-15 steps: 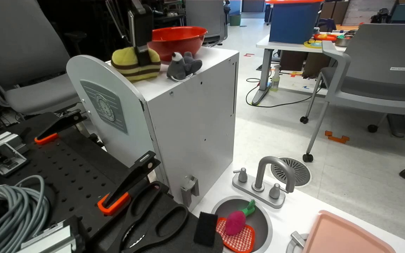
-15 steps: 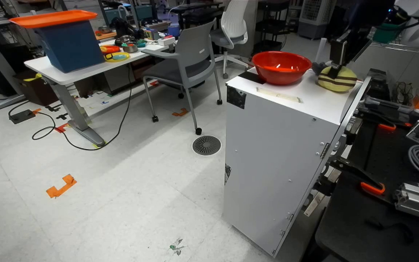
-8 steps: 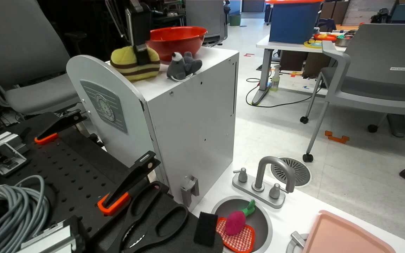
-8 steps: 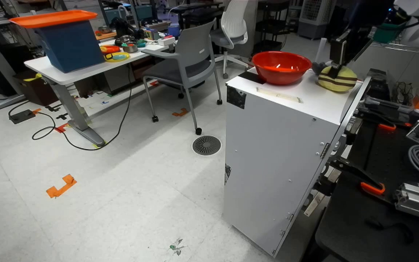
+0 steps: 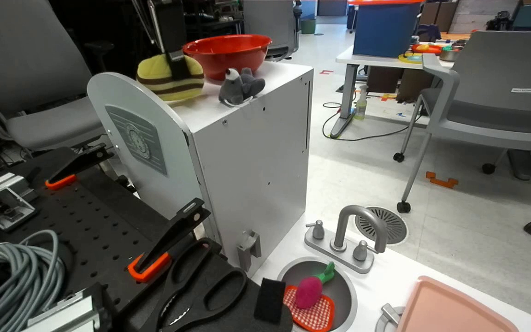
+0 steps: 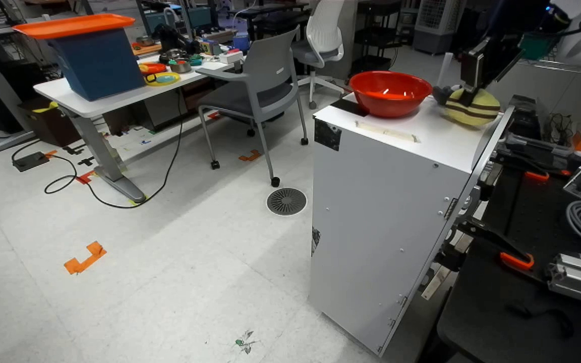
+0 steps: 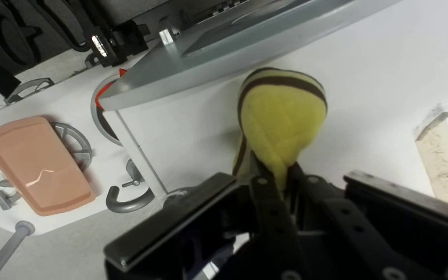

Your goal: Put the yellow object inside the red bowl

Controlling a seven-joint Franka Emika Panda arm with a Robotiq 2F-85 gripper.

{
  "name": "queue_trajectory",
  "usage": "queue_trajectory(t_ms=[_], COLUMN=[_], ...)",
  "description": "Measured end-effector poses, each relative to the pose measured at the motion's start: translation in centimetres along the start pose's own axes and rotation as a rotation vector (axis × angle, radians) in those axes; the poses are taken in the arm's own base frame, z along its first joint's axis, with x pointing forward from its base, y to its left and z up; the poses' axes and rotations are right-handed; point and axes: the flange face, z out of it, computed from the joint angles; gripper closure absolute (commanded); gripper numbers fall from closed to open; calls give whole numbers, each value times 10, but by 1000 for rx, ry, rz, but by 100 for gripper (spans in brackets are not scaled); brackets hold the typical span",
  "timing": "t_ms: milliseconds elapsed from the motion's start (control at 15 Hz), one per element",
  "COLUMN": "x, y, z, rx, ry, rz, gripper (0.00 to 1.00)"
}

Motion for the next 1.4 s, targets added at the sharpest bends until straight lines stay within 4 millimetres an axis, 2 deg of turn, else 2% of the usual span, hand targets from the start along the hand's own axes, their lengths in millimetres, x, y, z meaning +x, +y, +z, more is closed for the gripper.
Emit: queue_trajectory(t_ms=[600,1133,1400], x=[-11,-20,-22], y=[-10,-17,-15], z=[-20,-50,-61], rx=[-48,-115,-130], ry=[3,10,3], rz=[0,8,19], gripper=[97,97,97])
